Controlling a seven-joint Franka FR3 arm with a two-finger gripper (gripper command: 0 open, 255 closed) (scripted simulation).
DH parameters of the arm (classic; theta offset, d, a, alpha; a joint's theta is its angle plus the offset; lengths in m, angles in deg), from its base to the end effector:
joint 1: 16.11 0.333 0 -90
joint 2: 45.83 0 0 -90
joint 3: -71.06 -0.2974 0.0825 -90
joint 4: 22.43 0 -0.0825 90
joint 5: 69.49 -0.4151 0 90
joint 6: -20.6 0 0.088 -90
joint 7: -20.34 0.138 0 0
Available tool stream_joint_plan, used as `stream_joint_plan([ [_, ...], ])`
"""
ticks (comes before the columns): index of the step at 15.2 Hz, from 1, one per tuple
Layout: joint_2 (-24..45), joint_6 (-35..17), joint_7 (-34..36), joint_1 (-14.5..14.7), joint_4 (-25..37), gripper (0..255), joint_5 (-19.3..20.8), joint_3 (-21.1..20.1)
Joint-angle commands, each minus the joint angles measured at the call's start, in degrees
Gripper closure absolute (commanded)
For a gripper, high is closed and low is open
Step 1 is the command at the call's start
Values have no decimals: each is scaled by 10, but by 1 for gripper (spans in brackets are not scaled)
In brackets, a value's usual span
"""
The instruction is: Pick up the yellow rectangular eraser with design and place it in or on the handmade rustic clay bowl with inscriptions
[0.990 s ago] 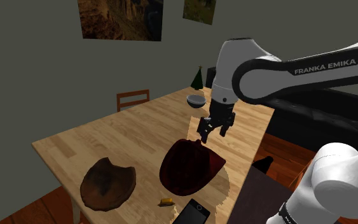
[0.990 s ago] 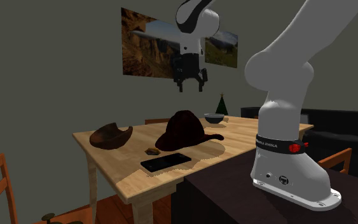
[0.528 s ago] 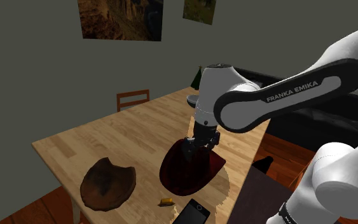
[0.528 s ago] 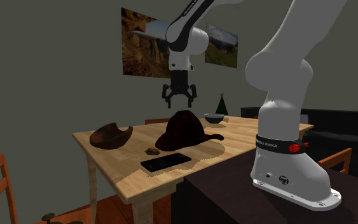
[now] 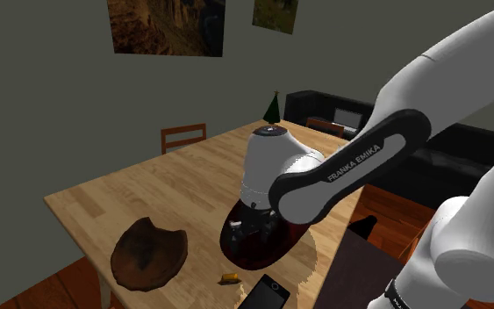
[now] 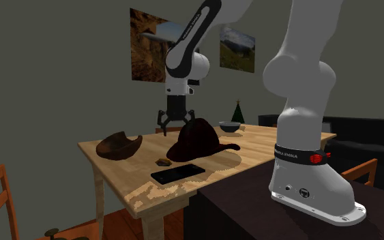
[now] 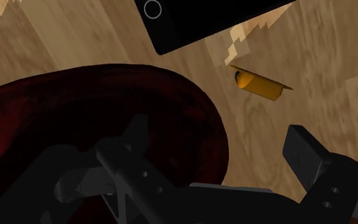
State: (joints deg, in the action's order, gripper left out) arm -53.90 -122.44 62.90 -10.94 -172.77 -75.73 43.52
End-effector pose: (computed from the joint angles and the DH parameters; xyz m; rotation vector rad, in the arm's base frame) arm 0.3807 0.2350 0.2175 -3.1138 0.4120 -0.0002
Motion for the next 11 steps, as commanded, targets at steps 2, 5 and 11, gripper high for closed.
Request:
stream_joint_plan([
  [2, 85, -57, 71, -3, 23, 0, 55, -21],
  [5, 166, -96, 151, 11, 56, 0, 130, -16],
  [11, 225, -136, 200, 37, 67, 0, 192, 17],
])
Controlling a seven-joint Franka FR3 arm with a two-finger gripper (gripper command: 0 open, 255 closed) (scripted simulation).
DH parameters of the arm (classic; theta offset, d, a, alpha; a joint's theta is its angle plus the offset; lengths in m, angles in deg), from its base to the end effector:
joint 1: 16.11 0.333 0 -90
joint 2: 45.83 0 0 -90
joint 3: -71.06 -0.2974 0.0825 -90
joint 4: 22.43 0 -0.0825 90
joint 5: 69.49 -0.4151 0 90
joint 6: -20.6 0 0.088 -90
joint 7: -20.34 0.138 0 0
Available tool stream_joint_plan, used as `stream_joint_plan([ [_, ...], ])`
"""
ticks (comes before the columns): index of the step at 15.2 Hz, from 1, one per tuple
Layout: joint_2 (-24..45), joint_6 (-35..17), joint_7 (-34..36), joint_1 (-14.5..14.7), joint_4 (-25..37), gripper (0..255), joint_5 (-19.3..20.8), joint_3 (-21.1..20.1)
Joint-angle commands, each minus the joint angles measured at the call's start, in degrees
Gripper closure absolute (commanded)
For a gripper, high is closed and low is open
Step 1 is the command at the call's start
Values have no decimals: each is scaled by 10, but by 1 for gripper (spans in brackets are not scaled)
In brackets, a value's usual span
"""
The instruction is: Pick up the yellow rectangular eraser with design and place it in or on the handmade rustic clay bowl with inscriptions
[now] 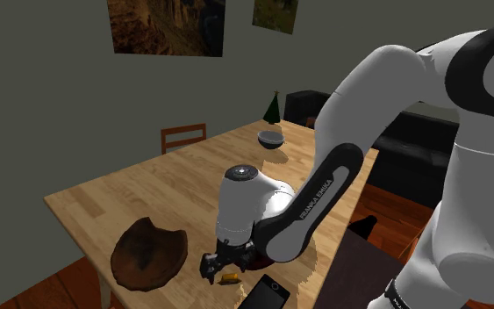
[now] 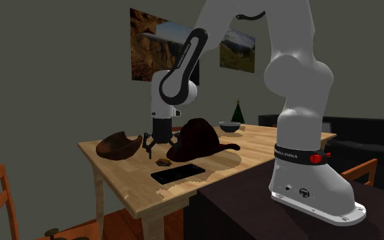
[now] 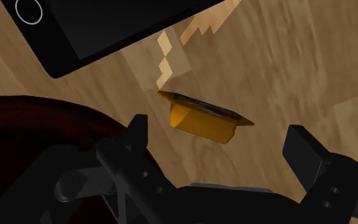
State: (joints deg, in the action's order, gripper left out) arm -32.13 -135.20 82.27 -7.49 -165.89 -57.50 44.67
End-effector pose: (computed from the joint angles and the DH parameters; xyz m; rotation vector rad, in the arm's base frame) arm 0.3787 0.2916 0.1247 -3.0880 0.4520 0.0116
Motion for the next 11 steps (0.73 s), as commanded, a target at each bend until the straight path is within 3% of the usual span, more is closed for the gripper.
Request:
stream_joint_plan([
  [1, 16, -16, 13, 7, -1, 0, 19, 12],
  [10, 30, -26, 24, 16, 2, 0, 34, 22],
  [11, 30, -26, 24, 16, 2, 255, 34, 22],
])
